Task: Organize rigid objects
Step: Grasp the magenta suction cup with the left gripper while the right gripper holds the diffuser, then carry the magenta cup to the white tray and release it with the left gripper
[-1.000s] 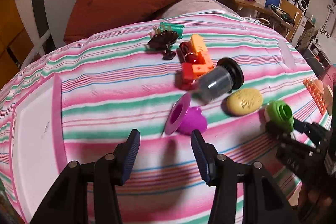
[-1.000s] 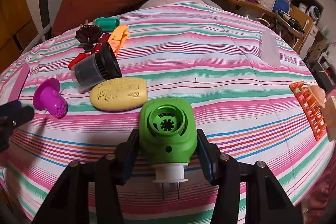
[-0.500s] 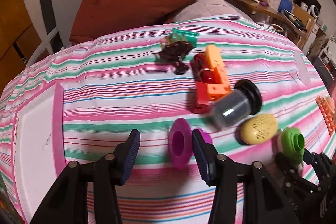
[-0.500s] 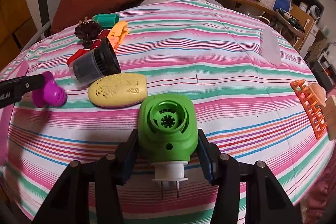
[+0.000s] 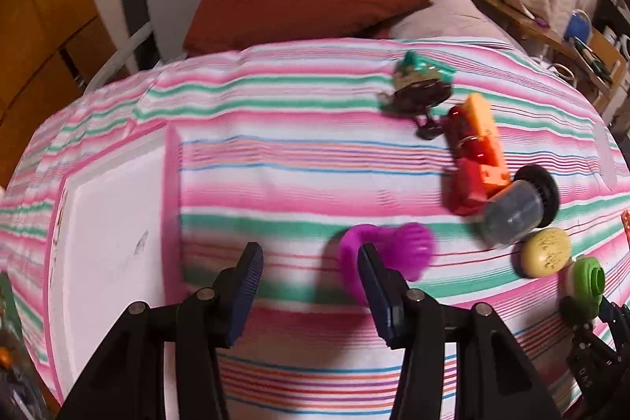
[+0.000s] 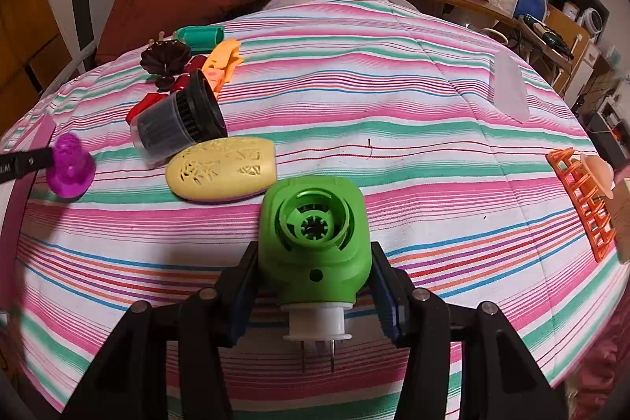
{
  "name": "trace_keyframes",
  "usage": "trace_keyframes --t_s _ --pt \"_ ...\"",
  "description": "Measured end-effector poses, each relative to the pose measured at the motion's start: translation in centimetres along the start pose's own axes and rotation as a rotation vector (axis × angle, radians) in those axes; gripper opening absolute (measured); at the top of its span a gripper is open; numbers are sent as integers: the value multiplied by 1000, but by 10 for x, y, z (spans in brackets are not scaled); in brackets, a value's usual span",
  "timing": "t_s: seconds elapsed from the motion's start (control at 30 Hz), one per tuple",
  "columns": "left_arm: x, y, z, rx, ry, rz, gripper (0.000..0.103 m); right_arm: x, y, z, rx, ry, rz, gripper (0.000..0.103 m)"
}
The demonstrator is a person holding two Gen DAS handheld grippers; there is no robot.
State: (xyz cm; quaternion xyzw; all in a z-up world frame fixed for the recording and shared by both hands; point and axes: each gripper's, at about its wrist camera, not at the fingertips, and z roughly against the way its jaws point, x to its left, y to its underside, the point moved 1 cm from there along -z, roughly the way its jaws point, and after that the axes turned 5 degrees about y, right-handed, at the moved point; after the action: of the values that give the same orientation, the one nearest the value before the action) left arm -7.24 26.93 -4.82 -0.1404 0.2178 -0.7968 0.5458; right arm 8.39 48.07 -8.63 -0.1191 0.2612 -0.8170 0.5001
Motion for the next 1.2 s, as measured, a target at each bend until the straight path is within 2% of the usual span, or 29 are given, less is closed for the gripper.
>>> trace_keyframes --t_s 0.07,0.17,0.23,0.3,0.33,0.4,0.43,0.53,0.6,0.67,0.73,0.77,0.87,1.2 --pt "8 3 3 -12 13 29 50 0 0 0 0 -1 -1 53" --pt "12 9 14 -48 78 56 50 0 0 0 1 -2 -4 53" --pt "11 12 21 -78 150 52 50 0 0 0 1 -3 -6 53" --pt "6 15 29 -154 246 5 50 0 -1 -1 3 -4 -9 53" --pt "1 17 34 -199 259 -37 50 0 0 -1 3 -4 -10 53" --pt "-11 21 43 -265 226 -119 50 0 0 -1 4 -5 -11 53" --pt "-16 21 44 -274 213 -144 50 0 0 -1 4 -5 -10 53" --pt "-32 18 38 -262 186 -228 50 0 0 -1 4 -4 -7 53" --pt "-37 15 29 -238 153 -252 50 -1 0 0 6 -5 -6 53" --pt "-38 13 19 -214 152 -260 49 -1 0 0 5 -5 -7 53" --pt "-37 15 9 -186 153 -258 42 -1 0 0 5 -4 -5 53" --pt "-35 18 6 -176 160 -253 35 -1 0 0 5 -3 -4 53" --pt "-31 22 2 -158 203 -243 29 -1 1 -1 2 -1 -4 53" --pt "10 28 31 -175 294 -149 29 2 4 1 -24 9 14 52"
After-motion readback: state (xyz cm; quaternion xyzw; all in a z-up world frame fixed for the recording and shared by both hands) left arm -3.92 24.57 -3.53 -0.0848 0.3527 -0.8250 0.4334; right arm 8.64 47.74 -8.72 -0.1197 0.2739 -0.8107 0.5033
